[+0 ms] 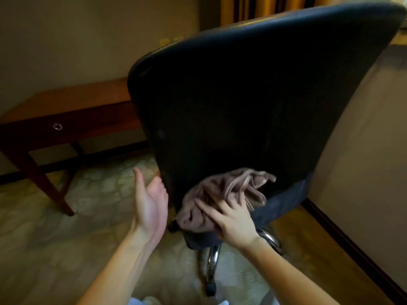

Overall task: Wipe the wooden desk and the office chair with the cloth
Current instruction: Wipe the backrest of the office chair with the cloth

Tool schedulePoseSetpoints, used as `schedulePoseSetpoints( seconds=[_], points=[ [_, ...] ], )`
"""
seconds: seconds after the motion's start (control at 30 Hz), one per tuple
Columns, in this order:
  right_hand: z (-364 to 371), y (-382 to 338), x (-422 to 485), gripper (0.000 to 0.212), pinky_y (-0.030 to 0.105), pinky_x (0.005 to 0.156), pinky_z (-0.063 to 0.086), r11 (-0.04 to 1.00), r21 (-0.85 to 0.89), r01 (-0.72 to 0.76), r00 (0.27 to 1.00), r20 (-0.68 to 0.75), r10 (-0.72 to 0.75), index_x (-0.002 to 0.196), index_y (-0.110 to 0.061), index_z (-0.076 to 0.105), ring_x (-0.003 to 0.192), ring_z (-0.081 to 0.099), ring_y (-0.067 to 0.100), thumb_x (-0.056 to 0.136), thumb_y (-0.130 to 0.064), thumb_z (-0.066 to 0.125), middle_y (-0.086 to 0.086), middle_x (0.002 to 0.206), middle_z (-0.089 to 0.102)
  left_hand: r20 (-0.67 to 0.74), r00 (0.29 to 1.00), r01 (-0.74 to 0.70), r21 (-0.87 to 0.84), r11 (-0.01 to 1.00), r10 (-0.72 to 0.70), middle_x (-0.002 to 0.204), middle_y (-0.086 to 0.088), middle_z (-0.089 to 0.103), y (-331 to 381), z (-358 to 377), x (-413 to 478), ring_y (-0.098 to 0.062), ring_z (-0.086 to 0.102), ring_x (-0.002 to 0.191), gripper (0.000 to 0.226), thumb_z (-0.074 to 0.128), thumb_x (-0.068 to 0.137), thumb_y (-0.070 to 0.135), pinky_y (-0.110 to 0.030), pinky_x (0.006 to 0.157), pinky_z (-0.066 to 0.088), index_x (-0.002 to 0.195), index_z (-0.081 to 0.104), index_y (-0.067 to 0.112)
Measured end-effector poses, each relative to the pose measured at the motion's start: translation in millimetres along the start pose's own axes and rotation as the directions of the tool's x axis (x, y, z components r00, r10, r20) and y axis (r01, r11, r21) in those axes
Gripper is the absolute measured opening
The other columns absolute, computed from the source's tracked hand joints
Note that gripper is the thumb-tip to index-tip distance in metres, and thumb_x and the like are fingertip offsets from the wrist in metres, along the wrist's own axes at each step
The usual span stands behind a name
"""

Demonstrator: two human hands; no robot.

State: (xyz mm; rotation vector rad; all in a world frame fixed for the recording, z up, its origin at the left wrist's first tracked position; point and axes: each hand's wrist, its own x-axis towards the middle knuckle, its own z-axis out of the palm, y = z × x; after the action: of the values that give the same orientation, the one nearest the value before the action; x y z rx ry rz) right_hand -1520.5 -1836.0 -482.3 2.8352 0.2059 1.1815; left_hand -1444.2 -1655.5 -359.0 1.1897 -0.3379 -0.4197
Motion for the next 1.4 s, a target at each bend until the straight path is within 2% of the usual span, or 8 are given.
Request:
schedulePoseSetpoints(
  seconds=[0.17, 0.33, 0.5, 0.77, 0.87, 1.13, 1.27, 1.4],
  points=[
    [-15.3, 19.4, -4.6, 0.045, 0.061, 0.125, 0.006, 0.959, -0.105, 0.265, 0.963, 0.089, -0.256, 0.143, -0.026, 0.057, 0.140, 0.042, 0.032, 0.099, -0.021, 0.050, 0.005, 0.148, 0.054, -0.026, 0.999, 0.029, -0.018, 0.999, -0.029, 0.144, 0.009, 0.060, 2.9, -30.7, 4.4, -0.006, 0.050, 0.139, 0.089, 0.009, 0.097, 0.077, -0.033, 0.125, 0.022, 0.153, 0.040, 0.016],
    [-87.1, 7.6, 86.5, 0.025, 0.077, 0.114, 0.011, 0.967, -0.058, 0.249, 0.934, -0.251, -0.256, 0.127, -0.025, 0.058, 0.152, 0.032, 0.031, 0.106, -0.028, 0.046, 0.006, 0.166, 0.031, 0.049, 0.996, 0.079, -0.180, 0.980, -0.071, 0.151, -0.007, 0.055, 7.3, -45.7, 5.3, -0.021, 0.047, 0.144, 0.101, 0.013, 0.091, 0.086, -0.044, 0.126, 0.019, 0.151, 0.050, 0.013],
    [-148.4, -25.5, 188.5, 0.042, 0.083, 0.110, 0.015, 0.955, -0.211, 0.210, 0.851, -0.440, -0.285, 0.130, -0.024, 0.072, 0.144, 0.043, 0.040, 0.091, -0.037, 0.067, 0.014, 0.150, 0.053, 0.039, 0.995, 0.102, -0.292, 0.951, -0.095, 0.143, -0.015, 0.061, 12.7, -55.8, 0.6, -0.024, 0.058, 0.133, 0.101, 0.014, 0.091, 0.084, -0.039, 0.113, 0.036, 0.138, 0.061, 0.009],
    [-54.2, -48.0, 165.6, 0.044, 0.061, 0.124, 0.010, 0.938, -0.104, 0.331, 0.917, -0.198, -0.346, 0.136, -0.013, 0.067, 0.150, 0.034, 0.039, 0.096, -0.031, 0.065, 0.016, 0.155, 0.046, 0.053, 0.997, 0.071, -0.407, 0.911, -0.054, 0.145, -0.009, 0.060, 11.9, -76.6, 14.5, -0.027, 0.054, 0.137, 0.081, 0.020, 0.096, 0.077, -0.049, 0.117, 0.034, 0.129, 0.072, 0.025],
    [-14.0, -49.9, 133.1, 0.045, 0.062, 0.124, 0.018, 0.930, 0.037, 0.366, 0.929, -0.068, -0.363, 0.134, -0.004, 0.067, 0.153, 0.029, 0.040, 0.094, -0.022, 0.073, 0.021, 0.157, 0.043, 0.129, 0.987, 0.140, -0.412, 0.901, -0.095, 0.149, -0.015, 0.056, 6.6, -90.5, 20.2, -0.030, 0.052, 0.139, 0.099, 0.020, 0.088, 0.087, -0.052, 0.116, 0.034, 0.138, 0.064, 0.013],
    [-6.3, -29.2, 93.6, 0.035, 0.053, 0.118, 0.036, 0.815, 0.139, 0.562, 0.785, 0.220, -0.579, 0.137, -0.004, 0.063, 0.155, 0.025, 0.037, 0.104, -0.016, 0.054, 0.019, 0.162, 0.036, 0.154, 0.979, 0.162, -0.197, 0.967, -0.133, 0.135, -0.010, 0.067, 5.5, -98.1, 30.3, -0.014, 0.058, 0.133, 0.109, 0.003, 0.086, 0.084, -0.030, 0.112, 0.035, 0.123, 0.071, 0.008],
    [-79.7, -31.6, 123.8, 0.036, 0.058, 0.119, 0.030, 0.817, -0.012, 0.577, 0.816, 0.057, -0.576, 0.139, -0.022, 0.065, 0.151, 0.034, 0.036, 0.109, -0.023, 0.047, 0.010, 0.159, 0.044, 0.258, 0.953, 0.224, -0.257, 0.940, -0.156, 0.147, -0.017, 0.055, 5.9, -93.1, 17.1, -0.022, 0.065, 0.123, 0.105, 0.011, 0.089, 0.086, -0.042, 0.109, 0.041, 0.140, 0.058, 0.007],
    [-150.2, -49.4, 190.1, 0.042, 0.068, 0.113, 0.027, 0.848, -0.292, 0.443, 0.809, -0.278, -0.518, 0.137, -0.034, 0.067, 0.144, 0.041, 0.032, 0.095, -0.035, 0.074, 0.010, 0.153, 0.047, 0.087, 0.994, 0.073, -0.143, 0.987, -0.061, 0.124, -0.012, 0.073, 10.0, -79.1, 8.9, 0.004, 0.071, 0.095, 0.085, 0.002, 0.110, 0.050, -0.036, 0.120, 0.032, 0.113, 0.079, 0.015]
  ],
)
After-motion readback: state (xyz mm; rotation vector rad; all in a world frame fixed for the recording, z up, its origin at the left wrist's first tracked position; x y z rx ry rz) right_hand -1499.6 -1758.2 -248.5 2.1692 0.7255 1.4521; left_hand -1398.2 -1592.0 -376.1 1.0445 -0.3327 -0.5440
